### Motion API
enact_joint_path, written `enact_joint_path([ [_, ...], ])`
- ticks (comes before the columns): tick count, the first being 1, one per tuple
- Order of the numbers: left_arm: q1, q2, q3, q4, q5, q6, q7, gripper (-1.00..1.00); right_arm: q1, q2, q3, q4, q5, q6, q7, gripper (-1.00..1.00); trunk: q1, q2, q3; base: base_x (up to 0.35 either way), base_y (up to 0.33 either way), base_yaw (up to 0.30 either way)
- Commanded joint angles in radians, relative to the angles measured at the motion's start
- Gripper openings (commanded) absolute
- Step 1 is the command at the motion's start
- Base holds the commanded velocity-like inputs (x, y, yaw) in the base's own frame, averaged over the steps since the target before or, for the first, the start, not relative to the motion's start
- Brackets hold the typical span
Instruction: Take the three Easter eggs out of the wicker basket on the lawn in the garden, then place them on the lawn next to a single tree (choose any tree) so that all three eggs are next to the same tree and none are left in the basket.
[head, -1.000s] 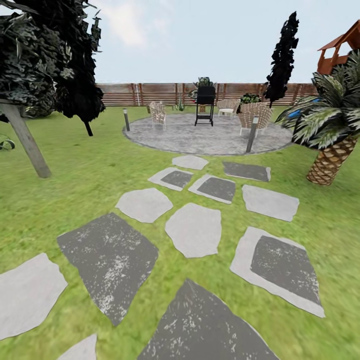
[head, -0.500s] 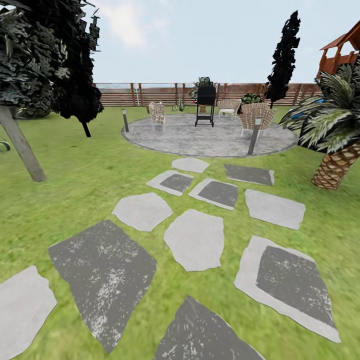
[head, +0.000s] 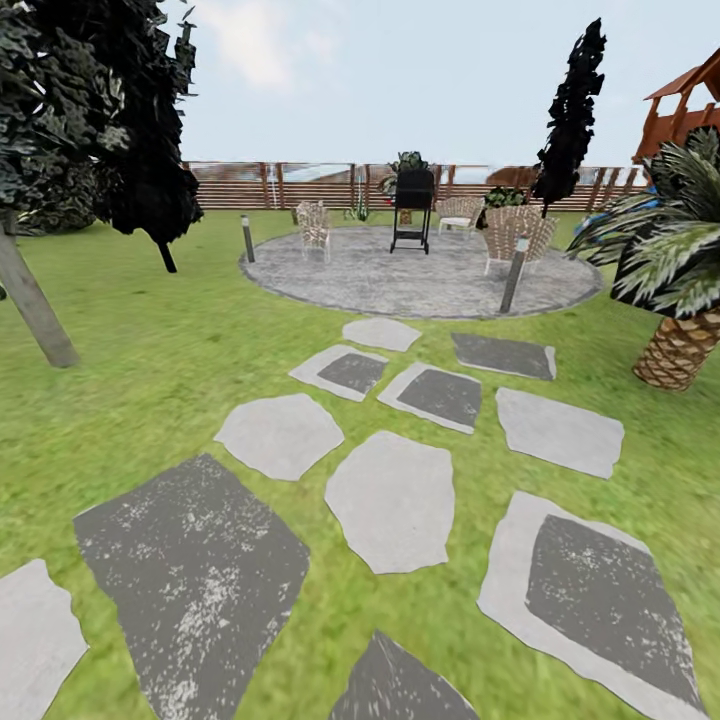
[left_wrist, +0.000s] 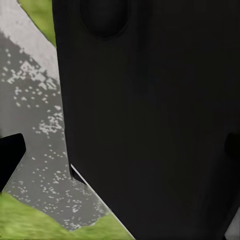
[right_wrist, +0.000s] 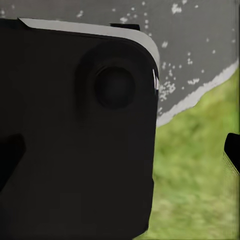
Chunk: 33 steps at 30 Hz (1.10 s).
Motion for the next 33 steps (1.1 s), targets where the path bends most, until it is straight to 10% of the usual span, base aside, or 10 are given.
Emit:
enact_joint_path([
  [1,0.0,0.0,0.001,0.0,0.001,0.0,0.0,1.0,-0.001,0.0,0.001,0.001,0.002,-0.003,-0.001,1.0,0.001,0.0,-0.001,0.336,0.0,0.0],
  [33,0.0,0.0,0.002,0.0,0.001,0.0,0.0,1.0,-0.001,0.001,0.001,0.001,0.002,-0.003,-0.001,1.0,0.001,0.0,-0.001,0.336,0.0,0.02],
])
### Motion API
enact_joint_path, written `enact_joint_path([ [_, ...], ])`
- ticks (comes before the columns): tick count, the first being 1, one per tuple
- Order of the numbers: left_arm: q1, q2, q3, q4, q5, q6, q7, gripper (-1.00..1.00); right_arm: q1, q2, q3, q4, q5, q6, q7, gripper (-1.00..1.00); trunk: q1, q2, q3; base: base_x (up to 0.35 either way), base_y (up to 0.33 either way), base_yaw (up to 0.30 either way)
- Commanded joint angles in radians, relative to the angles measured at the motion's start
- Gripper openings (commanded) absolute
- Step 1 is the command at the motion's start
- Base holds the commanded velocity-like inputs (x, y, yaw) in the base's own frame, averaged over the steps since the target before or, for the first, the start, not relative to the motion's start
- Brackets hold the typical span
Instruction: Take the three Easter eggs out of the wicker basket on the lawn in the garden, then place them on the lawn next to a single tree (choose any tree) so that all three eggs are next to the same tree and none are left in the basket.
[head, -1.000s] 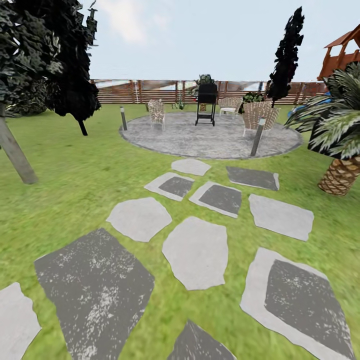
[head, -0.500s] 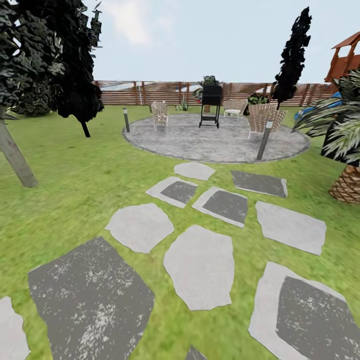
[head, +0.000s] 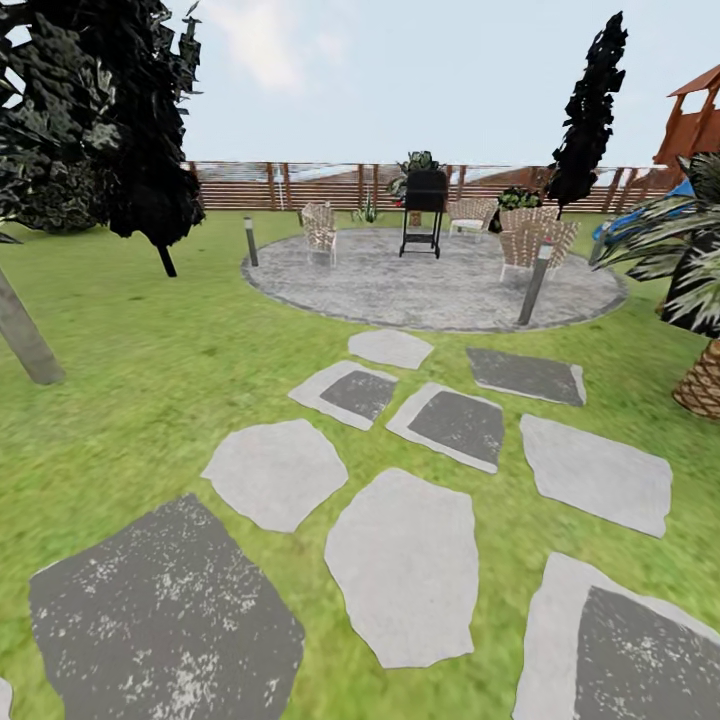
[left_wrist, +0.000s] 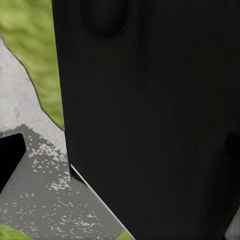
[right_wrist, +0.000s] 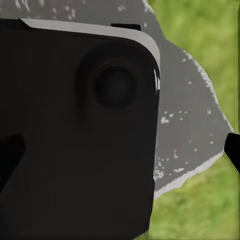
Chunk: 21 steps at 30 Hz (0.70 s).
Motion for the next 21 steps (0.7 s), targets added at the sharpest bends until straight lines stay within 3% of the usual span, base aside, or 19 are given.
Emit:
enact_joint_path([
  [1,0.0,0.0,0.0,0.0,0.001,0.0,0.0,1.0,-0.001,0.0,0.001,0.001,0.002,-0.003,-0.001,1.0,0.001,0.0,-0.001,0.336,0.0,0.0],
  [21,0.0,0.0,0.0,0.0,0.0,0.0,0.0,1.0,-0.001,-0.004,0.0,0.001,-0.003,-0.003,-0.001,1.0,0.001,0.0,-0.001,0.336,0.0,0.0],
])
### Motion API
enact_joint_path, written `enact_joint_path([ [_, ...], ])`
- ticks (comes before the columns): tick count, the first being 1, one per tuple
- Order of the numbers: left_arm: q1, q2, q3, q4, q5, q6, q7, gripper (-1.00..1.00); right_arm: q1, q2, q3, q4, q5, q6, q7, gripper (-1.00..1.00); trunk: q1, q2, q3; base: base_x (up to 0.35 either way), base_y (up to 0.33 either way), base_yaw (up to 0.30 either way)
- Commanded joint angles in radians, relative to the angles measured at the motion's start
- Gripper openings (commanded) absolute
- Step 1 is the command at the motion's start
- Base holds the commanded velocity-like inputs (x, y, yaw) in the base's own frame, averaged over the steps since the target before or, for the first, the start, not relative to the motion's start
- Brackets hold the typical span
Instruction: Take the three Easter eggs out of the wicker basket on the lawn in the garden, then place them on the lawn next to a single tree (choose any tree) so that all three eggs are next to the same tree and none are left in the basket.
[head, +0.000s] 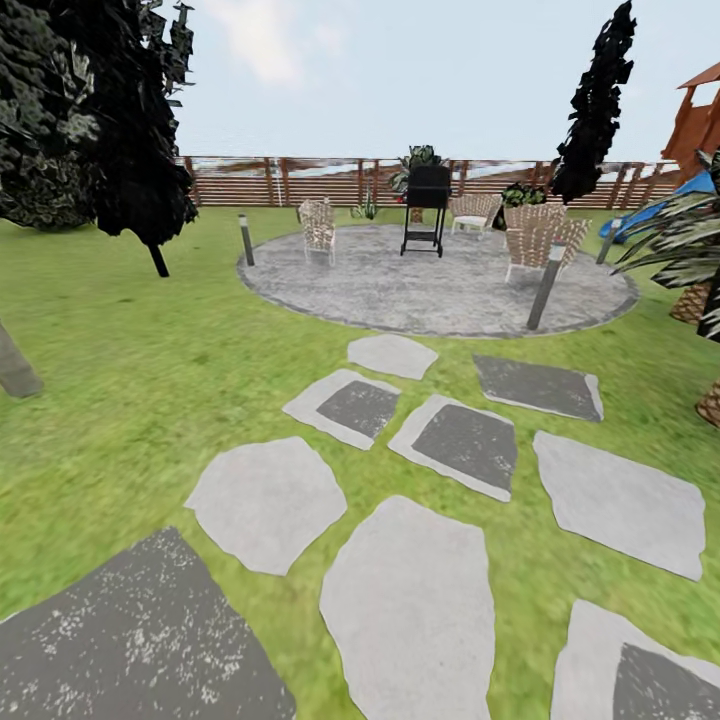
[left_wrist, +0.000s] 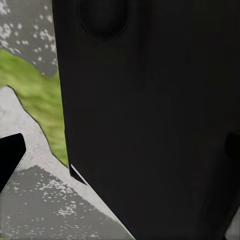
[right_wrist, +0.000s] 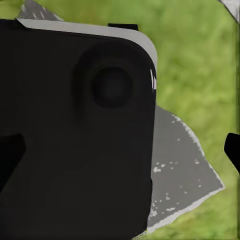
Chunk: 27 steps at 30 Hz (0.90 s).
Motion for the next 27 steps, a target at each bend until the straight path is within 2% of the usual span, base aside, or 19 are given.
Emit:
enact_joint_path([
  [1,0.0,0.0,0.001,0.0,0.001,0.0,0.0,1.0,-0.001,-0.001,0.001,0.001,0.002,-0.003,-0.001,1.0,0.001,0.0,-0.001,0.336,0.0,0.0],
  [27,0.0,0.0,0.001,0.0,0.001,0.0,0.0,1.0,-0.001,0.001,0.0,0.001,-0.003,-0.003,-0.001,1.0,0.001,0.0,-0.001,0.336,0.0,0.0],
])
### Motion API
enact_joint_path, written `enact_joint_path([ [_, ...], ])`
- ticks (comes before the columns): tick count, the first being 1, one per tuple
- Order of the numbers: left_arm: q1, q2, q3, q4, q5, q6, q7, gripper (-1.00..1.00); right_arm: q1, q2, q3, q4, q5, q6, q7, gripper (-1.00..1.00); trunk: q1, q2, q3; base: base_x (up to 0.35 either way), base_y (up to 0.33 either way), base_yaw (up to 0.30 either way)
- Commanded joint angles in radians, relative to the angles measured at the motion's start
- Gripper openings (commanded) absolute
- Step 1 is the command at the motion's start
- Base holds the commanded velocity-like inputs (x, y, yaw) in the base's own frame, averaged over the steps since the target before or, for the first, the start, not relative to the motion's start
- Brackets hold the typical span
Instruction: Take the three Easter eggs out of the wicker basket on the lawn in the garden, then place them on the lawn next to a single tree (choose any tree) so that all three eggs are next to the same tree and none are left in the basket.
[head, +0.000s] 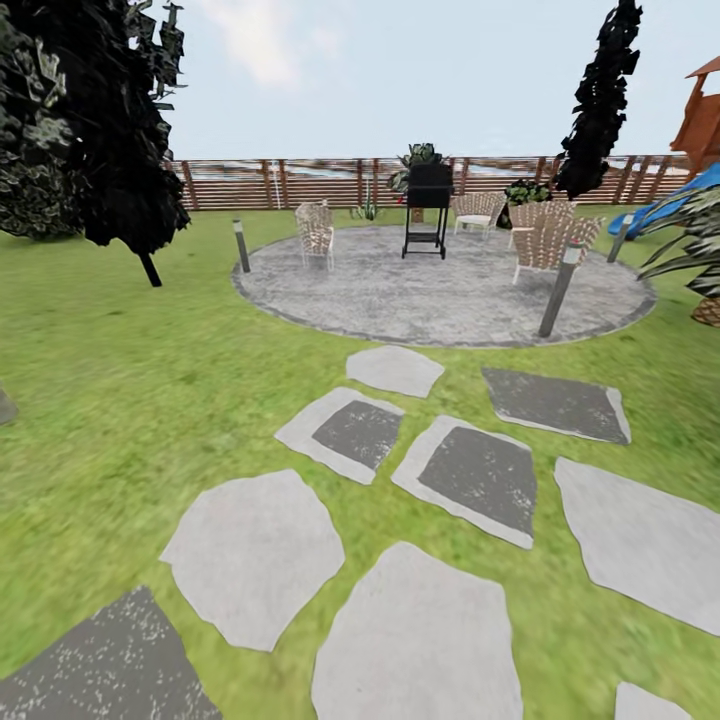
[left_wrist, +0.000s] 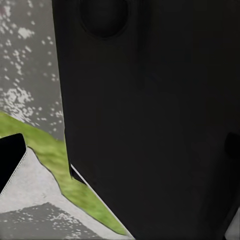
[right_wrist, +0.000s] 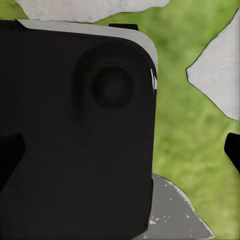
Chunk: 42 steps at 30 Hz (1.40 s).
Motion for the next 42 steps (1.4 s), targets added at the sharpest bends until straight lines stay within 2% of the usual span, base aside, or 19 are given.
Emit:
enact_joint_path([
  [1,0.0,0.0,0.001,0.0,0.001,0.0,0.0,1.0,-0.001,0.001,0.0,0.001,0.001,-0.003,-0.001,1.0,0.001,0.0,-0.001,0.337,0.0,0.0],
  [42,0.0,0.0,-0.001,0.0,0.0,0.0,0.0,1.0,-0.001,0.001,0.0,0.001,0.002,-0.003,-0.001,1.0,0.001,0.0,-0.001,0.336,0.0,0.0],
])
